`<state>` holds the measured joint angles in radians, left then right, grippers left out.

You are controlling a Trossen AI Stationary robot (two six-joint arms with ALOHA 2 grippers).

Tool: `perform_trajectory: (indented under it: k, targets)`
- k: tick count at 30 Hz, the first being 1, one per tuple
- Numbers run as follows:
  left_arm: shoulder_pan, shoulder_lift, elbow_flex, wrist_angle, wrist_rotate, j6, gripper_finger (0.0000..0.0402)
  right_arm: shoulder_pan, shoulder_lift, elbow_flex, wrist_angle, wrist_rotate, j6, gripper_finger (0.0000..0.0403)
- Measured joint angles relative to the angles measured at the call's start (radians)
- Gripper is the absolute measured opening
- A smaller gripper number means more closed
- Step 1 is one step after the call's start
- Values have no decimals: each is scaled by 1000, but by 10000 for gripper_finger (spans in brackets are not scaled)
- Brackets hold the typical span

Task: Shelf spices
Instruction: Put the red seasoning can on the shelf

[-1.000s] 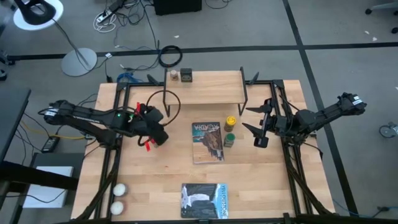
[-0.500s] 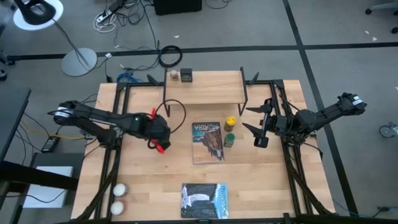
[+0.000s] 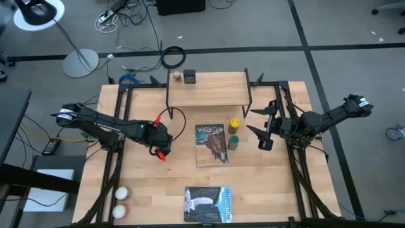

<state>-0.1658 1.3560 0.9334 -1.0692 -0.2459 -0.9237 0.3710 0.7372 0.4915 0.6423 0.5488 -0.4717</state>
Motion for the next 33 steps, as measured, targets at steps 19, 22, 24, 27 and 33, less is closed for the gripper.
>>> perform_trajectory:
  k: [19,22,24,27,33]
  targets:
    - [4,-3,-129,176,4,110,202,0,0,0,1,0,1,270]
    - [11,-3,-129,190,5,132,202,0,0,0,0,0,1,270]
    - [18,-3,-129,190,6,135,202,0,0,0,0,0,1,270]
    - [27,-3,-100,180,7,160,202,0,0,0,0,0,1,270]
    - [37,-3,100,129,6,268,202,0,0,0,0,0,1,270]
